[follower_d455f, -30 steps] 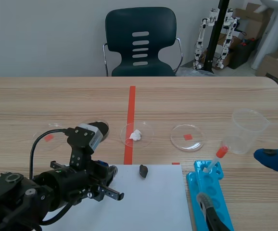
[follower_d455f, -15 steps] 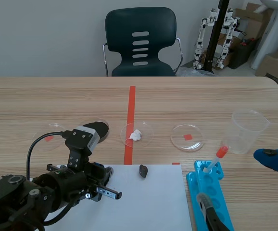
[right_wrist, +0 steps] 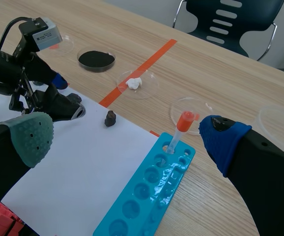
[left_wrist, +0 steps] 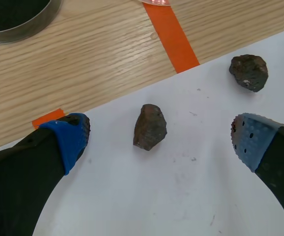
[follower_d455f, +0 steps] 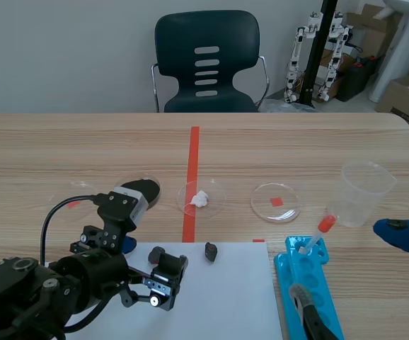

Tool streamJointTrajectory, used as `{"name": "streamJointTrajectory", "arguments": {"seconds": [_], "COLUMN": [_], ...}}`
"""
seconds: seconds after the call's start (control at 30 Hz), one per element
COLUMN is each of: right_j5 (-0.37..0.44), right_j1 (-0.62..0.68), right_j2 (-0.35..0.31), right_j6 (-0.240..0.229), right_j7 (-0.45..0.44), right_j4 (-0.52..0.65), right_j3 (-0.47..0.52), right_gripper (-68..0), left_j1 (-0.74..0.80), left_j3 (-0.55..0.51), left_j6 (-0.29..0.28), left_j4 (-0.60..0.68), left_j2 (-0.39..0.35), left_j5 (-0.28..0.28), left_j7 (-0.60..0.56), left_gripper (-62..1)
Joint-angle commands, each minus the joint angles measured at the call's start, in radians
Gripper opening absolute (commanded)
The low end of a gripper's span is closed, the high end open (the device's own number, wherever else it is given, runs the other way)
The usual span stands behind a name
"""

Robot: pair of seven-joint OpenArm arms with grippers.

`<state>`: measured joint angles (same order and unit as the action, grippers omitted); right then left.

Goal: Put the middle mineral back

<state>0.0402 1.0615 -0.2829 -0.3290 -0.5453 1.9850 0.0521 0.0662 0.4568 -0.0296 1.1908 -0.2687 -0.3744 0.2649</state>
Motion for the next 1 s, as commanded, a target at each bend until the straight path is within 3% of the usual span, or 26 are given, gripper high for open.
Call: {"name": "streamJointTrajectory", "arguments": {"seconds": [0.0,0.3,0.97], "right_j5": [0.008,0.008,0.008], "right_j1": [0.0,0.0,0.0], "right_j2": [-0.005,-0.005,-0.005], "right_j6": [0.003,0.003,0.003], "right_j7": [-0.015,-0.014,-0.014], "right_j4": [0.011,0.011,0.011], "right_j3": [0.006,0.006,0.006], "right_gripper": [-5.2,-5.2,-5.2], "left_j1": [-0.002,0.053,0.053], "left_j3": [-0.008,-0.021,-0.021], "left_j6": [0.001,0.001,0.001], "left_j4": [0.024,0.12,0.121], "left_j2": [0.0,-0.032,-0.034], "left_j5": [-0.003,-0.002,0.002], "left_j7": [-0.016,-0.062,-0.062], "left_gripper": [-0.1,-0.1,-0.1]}}
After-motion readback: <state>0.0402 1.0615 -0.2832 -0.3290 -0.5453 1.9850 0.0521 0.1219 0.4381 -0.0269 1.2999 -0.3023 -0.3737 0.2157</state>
